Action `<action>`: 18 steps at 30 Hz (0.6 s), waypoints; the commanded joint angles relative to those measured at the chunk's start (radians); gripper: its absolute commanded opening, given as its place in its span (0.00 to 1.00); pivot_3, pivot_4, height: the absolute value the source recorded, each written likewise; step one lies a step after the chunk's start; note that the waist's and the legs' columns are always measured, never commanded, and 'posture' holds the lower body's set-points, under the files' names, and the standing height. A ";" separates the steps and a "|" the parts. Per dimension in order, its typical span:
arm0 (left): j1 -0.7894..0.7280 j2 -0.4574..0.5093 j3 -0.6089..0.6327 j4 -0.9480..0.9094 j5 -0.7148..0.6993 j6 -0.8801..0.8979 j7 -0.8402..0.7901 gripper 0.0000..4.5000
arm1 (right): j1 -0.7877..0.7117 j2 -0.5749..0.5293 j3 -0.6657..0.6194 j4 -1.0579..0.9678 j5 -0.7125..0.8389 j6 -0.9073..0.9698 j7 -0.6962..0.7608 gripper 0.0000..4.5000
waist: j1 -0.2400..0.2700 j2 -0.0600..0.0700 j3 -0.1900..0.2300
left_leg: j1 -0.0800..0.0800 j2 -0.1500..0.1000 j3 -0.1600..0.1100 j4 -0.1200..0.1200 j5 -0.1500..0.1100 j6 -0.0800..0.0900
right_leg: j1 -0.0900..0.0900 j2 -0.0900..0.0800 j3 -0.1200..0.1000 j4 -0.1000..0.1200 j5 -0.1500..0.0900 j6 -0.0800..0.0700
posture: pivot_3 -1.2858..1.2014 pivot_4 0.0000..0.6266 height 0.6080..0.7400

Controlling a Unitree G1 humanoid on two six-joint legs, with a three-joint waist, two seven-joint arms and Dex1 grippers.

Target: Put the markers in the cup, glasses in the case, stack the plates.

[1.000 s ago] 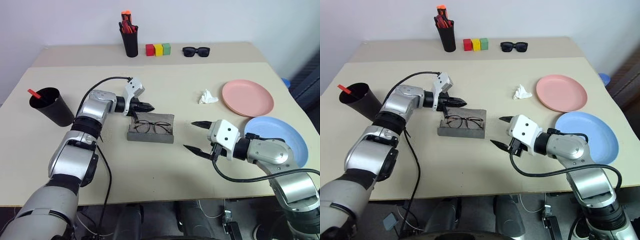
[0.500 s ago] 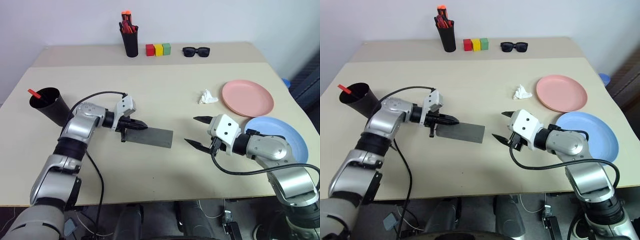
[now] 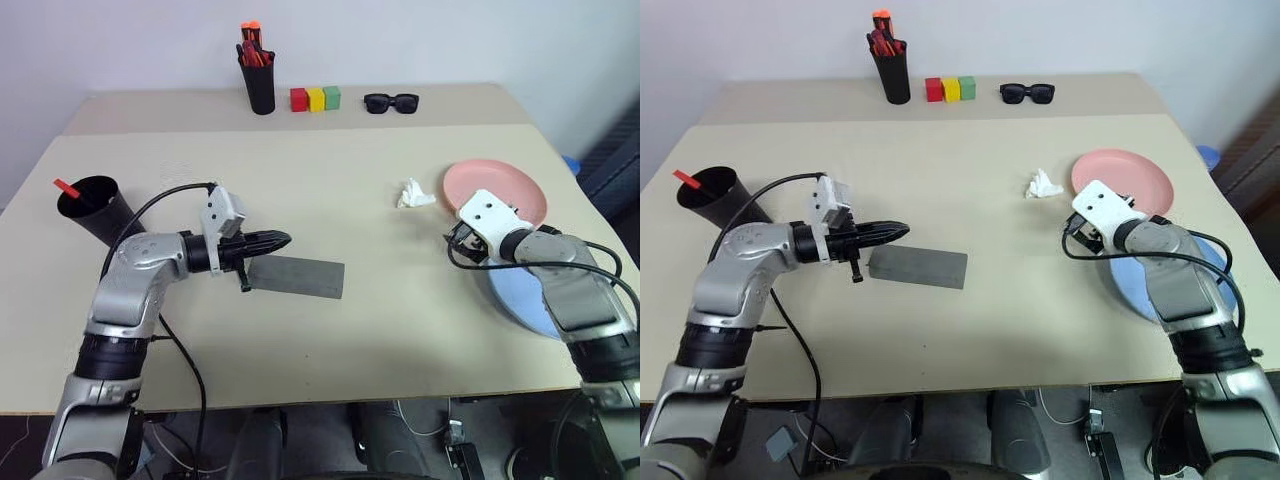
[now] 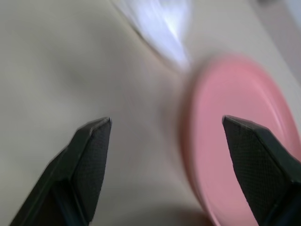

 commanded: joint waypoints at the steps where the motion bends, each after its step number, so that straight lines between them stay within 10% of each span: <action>1: 0.046 0.007 0.028 -0.137 -0.055 0.046 0.055 0.01 | -0.104 0.029 0.019 0.203 -0.064 -0.101 -0.074 0.85 | 0.001 0.000 0.000 | 0.000 0.000 0.000 0.000 0.000 0.000 | 0.000 0.000 0.000 0.000 0.000 0.000 | 0.52 0.24 1.00; 7: 0.116 -0.008 0.023 -0.233 -0.091 0.089 0.147 0.00 | -0.233 0.083 0.051 0.486 -0.109 -0.240 -0.130 0.67 | 0.002 0.000 0.000 | 0.000 0.000 0.001 0.001 0.000 0.000 | 0.001 0.000 0.001 0.000 0.000 0.000 | 0.52 0.24 1.00; 13: 0.142 -0.031 0.006 -0.261 -0.111 0.099 0.205 0.00 | -0.246 0.079 0.044 0.506 -0.114 -0.299 -0.132 0.01 | 0.003 0.000 0.000 | 0.000 0.000 0.001 0.001 0.000 0.000 | 0.001 0.000 0.001 0.000 0.000 0.000 | 0.52 0.24 1.00; 18: 0.120 -0.053 -0.011 -0.182 -0.093 0.064 0.221 0.00 | -0.121 0.000 -0.027 0.216 -0.090 -0.303 -0.098 0.01 | 0.003 0.002 0.000 | 0.000 0.000 0.000 0.000 0.000 0.000 | 0.000 0.000 0.001 0.000 0.000 0.000 | 0.52 0.24 1.00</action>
